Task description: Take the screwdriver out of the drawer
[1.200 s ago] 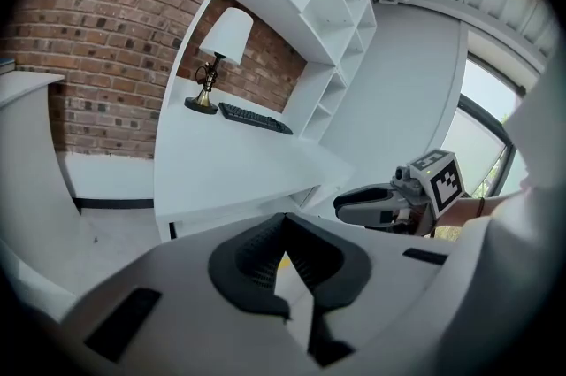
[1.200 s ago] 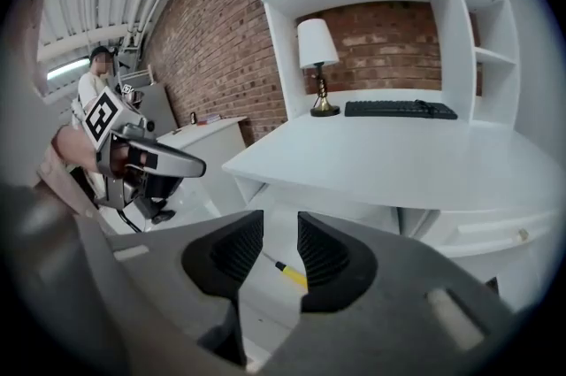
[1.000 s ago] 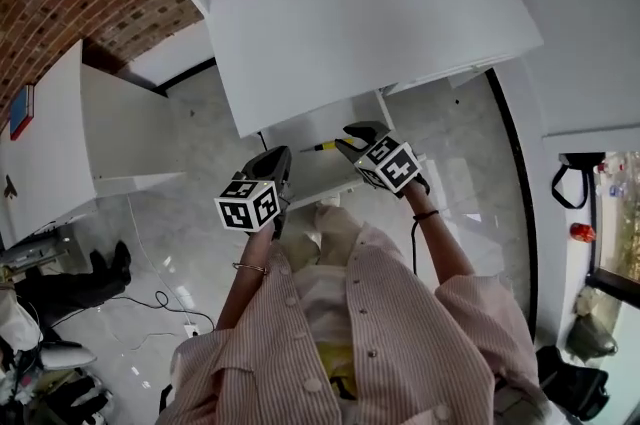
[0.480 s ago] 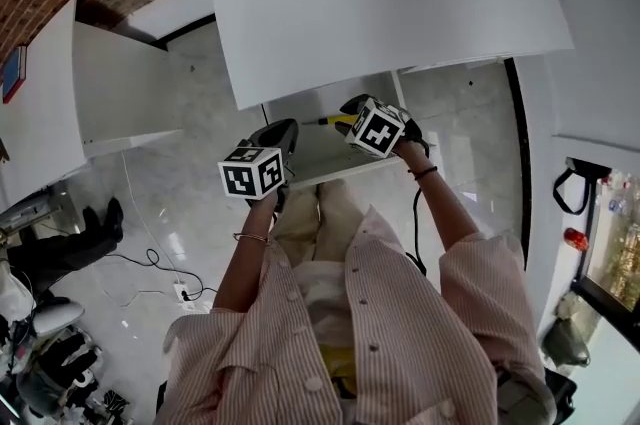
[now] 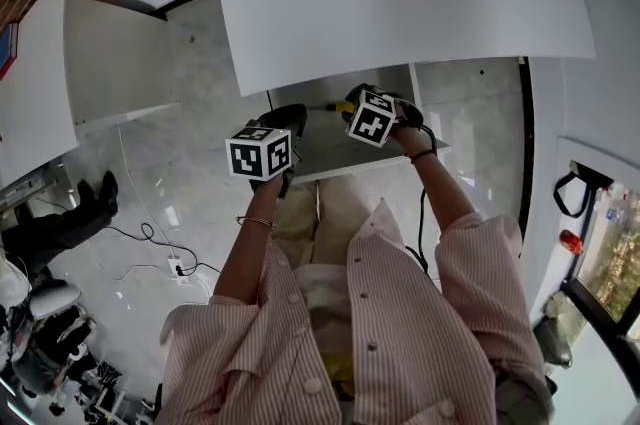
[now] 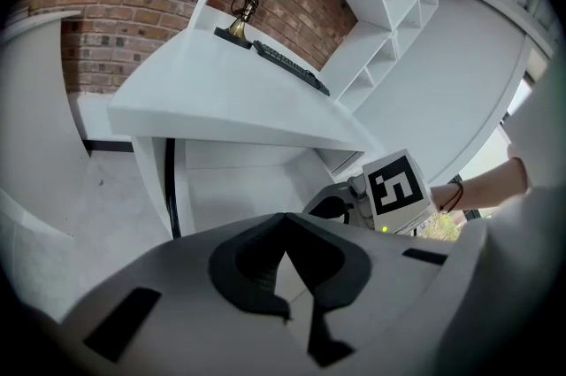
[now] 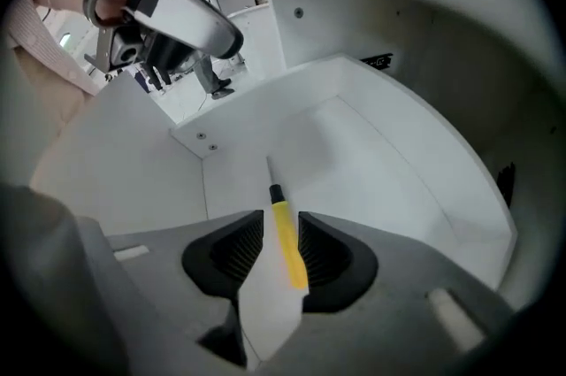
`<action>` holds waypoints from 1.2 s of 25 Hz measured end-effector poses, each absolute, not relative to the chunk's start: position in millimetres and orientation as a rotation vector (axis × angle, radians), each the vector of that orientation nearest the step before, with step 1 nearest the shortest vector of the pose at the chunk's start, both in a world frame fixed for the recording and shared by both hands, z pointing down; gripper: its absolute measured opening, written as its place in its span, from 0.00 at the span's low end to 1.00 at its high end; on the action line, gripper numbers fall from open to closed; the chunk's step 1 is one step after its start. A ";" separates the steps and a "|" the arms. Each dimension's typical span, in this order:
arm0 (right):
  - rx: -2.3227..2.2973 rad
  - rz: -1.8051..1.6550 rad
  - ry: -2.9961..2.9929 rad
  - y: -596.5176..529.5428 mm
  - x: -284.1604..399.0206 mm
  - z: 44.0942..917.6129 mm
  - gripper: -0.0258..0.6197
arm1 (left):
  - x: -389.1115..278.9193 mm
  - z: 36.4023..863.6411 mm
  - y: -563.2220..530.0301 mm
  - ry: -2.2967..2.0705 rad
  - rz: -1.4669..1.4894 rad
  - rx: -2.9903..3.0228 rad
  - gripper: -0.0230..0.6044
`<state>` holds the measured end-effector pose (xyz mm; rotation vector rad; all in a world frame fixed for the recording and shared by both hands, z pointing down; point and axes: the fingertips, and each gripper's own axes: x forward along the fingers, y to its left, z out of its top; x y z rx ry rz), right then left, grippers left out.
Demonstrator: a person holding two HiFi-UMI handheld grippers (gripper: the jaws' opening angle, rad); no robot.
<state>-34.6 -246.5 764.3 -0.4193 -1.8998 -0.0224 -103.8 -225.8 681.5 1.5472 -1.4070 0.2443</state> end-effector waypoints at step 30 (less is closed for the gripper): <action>-0.402 -0.210 -1.763 -245.6 -33.8 810.9 0.16 | -110.7 693.1 -218.8 -1.385 0.263 1.535 0.04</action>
